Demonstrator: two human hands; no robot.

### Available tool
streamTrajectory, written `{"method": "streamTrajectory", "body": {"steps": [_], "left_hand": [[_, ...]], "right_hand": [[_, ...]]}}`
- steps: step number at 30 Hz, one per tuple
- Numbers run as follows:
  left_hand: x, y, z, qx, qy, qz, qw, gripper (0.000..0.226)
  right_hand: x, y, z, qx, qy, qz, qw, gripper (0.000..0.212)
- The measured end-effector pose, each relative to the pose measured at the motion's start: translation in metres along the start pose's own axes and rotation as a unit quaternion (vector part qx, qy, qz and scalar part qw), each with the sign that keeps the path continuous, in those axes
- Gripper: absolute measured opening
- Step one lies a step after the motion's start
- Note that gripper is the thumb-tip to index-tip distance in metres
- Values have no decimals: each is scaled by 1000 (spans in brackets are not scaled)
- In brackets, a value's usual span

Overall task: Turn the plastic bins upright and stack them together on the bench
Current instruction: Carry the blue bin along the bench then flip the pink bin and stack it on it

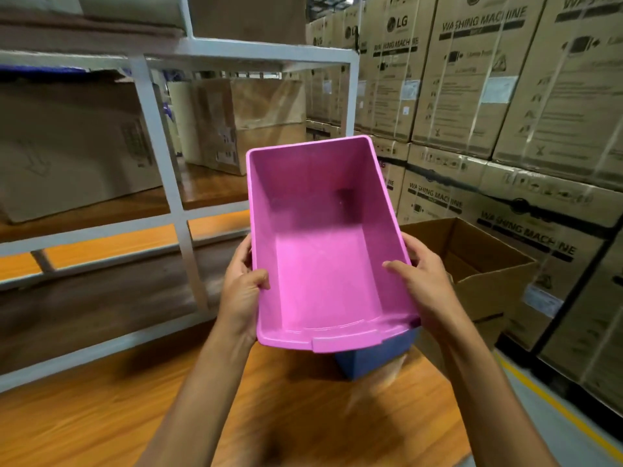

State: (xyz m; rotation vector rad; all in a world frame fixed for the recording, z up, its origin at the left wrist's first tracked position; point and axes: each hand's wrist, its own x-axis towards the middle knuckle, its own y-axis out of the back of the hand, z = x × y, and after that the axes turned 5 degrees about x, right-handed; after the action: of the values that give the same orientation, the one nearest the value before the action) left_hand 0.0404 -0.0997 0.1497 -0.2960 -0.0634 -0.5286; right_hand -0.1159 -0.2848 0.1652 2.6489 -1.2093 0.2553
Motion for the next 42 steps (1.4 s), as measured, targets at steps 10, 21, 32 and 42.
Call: {"method": "streamTrajectory", "body": {"steps": [10, 21, 32, 42], "left_hand": [[35, -95, -32, 8, -12, 86, 996, 81], [54, -144, -70, 114, 83, 164, 976, 64], [53, -147, -109, 203, 186, 193, 942, 32], [50, -147, -128, 207, 209, 195, 936, 29]], "right_hand": [[115, 74, 34, -9, -22, -123, 992, 45], [179, 92, 100, -43, -121, -210, 969, 22], [185, 86, 133, -49, -212, -282, 934, 16], [187, 85, 148, -80, -194, -262, 942, 24]]}}
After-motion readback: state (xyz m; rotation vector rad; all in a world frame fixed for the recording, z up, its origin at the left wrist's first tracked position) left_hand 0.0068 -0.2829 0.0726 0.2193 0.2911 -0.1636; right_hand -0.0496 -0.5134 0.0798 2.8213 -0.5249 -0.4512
